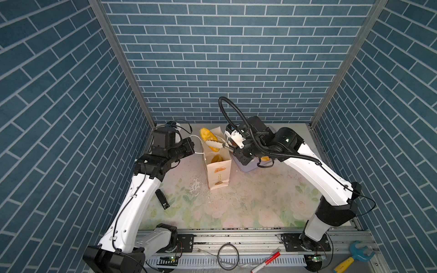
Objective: Place the fake bread into the paper bag
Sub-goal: 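Open the tongs to drop the yellow pastry into the bag, then move the tongs back to the tray onto a striped croissant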
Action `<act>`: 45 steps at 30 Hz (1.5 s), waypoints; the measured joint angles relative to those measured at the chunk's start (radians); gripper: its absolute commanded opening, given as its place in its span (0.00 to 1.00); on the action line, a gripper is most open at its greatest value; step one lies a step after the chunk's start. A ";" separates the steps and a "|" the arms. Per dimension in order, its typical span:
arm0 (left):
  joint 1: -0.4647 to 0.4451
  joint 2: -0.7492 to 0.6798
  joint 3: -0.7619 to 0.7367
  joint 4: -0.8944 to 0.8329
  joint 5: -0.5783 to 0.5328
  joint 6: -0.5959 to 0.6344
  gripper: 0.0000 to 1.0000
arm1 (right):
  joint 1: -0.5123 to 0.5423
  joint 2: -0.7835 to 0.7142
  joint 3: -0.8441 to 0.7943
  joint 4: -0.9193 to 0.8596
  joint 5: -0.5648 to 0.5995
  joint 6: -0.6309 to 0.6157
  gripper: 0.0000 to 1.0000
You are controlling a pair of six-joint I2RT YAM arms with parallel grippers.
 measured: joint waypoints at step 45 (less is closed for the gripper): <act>0.000 0.001 0.000 0.000 0.000 0.000 0.00 | -0.669 -0.247 -0.492 0.035 0.060 0.103 0.47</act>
